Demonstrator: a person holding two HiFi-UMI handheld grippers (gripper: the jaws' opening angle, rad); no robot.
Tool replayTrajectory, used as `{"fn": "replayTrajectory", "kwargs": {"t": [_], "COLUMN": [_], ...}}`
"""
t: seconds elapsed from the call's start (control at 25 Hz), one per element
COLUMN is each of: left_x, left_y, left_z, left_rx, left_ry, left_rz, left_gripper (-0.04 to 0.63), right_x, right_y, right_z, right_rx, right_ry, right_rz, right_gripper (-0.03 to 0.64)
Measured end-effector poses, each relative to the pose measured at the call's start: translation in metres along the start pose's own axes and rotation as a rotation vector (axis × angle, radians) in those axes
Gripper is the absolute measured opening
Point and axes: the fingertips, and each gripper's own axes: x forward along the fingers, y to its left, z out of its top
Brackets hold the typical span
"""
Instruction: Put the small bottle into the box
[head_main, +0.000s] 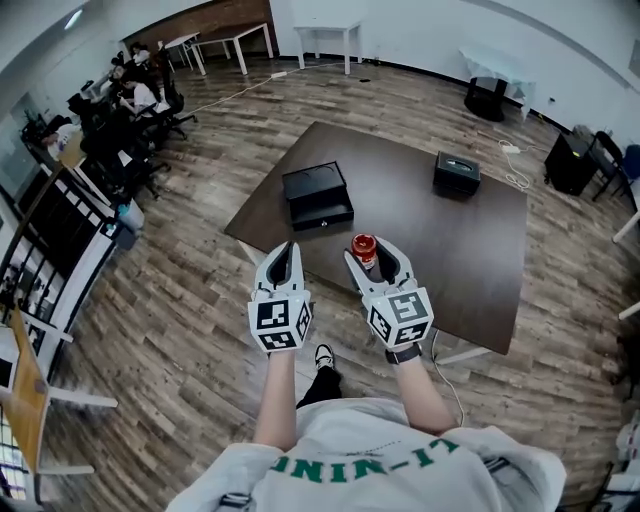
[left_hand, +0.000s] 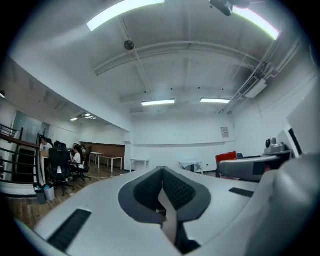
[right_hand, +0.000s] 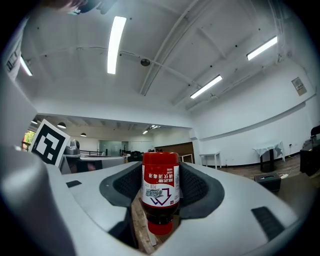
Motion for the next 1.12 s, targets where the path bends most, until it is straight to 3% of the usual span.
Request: {"fn": "replayTrajectory", "kwargs": {"t": [0.2,0.44,0.68,0.8,1.12], "left_x": [0.094,0.166,0.221,0.249,0.320], "left_y": [0.037,0.092,0.147,0.164,0.173], "left_z": [0.012,0.018,-0.016,-0.045,-0.101], "left_rx": [-0.006,-0.008,-0.018,-0.058,-0.103], "left_ry": [-0.025,-0.029,0.011,0.048,0.146], "left_rz": [-0.026,-0.046,-0.053,-0.060,-0.060], "left_gripper": [0.015,0.015,0.015,0.015,0.015], "right_x": [0.088,0.180,0.258,0.287,0.348], "right_y": [-0.033,-0.054,-0.065,-0.077,-0.129], "right_z": [0.011,0.013,-0.029,-0.055,-0.116], "right_rx": [-0.016,0.003,0.028,0.032,0.040], "right_ry": [0.016,0.035,0.110,0.169,0.307], "right_rz": [-0.019,-0.036,-0.031,-0.031,0.022], "right_gripper": [0.232,0.232,0.232,0.232,0.232]}}
